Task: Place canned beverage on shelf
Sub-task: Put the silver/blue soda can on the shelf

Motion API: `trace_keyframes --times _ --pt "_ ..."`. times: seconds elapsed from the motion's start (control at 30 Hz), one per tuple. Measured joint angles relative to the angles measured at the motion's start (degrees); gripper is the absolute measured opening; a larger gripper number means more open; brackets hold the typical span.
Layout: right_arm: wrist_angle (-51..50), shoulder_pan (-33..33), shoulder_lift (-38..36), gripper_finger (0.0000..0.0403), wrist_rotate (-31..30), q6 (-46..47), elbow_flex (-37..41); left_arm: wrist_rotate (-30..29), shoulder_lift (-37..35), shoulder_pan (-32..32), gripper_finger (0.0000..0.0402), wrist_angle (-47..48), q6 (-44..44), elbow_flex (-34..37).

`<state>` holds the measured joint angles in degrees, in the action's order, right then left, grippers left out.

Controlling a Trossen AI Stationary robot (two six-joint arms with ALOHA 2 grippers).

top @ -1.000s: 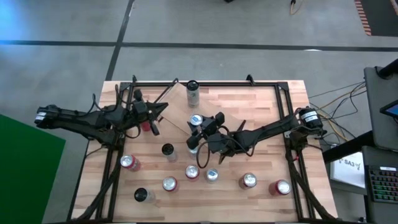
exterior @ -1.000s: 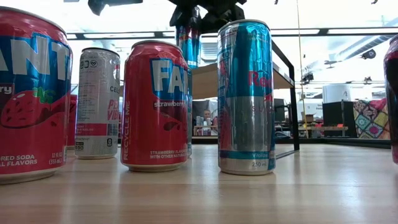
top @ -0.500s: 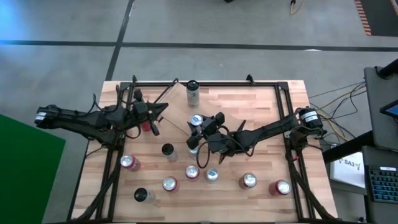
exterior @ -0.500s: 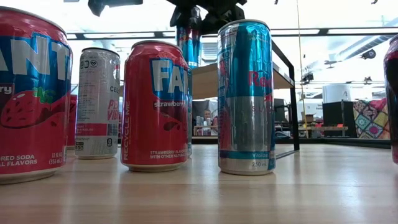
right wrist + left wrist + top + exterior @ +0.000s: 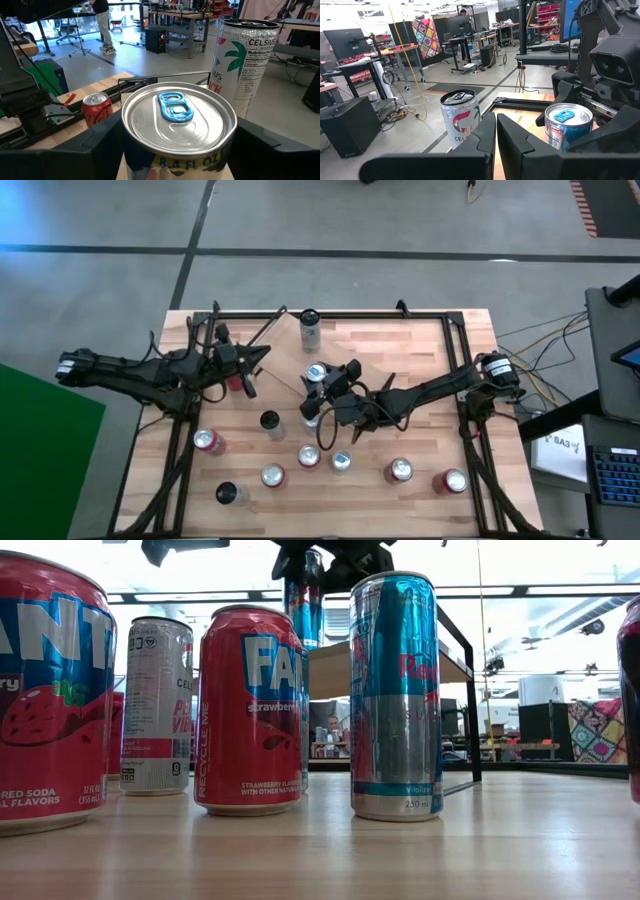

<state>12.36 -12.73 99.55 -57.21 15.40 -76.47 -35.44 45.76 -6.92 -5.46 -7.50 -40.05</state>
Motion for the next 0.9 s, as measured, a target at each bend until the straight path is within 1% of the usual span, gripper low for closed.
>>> trace_keyframes --times 0.2,0.33,0.67,0.7,0.77,0.9 --pt "-0.04 0.0 -0.46 0.031 0.04 -0.76 0.0 0.0 0.0 0.0 0.0 -0.02 0.43 0.0" --pt "-0.07 -0.05 -1.4 0.0322 0.32 -1.23 0.0 0.0 0.01 0.0 0.0 -0.02 0.47 0.0" --pt "0.17 -1.53 -6.19 0.0317 0.93 -5.06 -0.02 0.46 1.29 0.0 0.0 -0.02 2.38 0.02" --pt "0.15 -1.71 -6.84 0.0316 1.26 -5.82 -0.02 1.0 1.46 0.0 0.0 0.0 2.49 0.01" --pt "-0.1 -2.15 -8.25 0.0313 2.55 -6.45 -0.02 3.87 1.88 0.0 0.0 0.05 2.57 0.02" --pt "-0.14 -2.78 -10.64 0.0305 7.18 -9.09 -0.04 12.09 2.92 -0.04 0.0 0.06 2.7 0.02"
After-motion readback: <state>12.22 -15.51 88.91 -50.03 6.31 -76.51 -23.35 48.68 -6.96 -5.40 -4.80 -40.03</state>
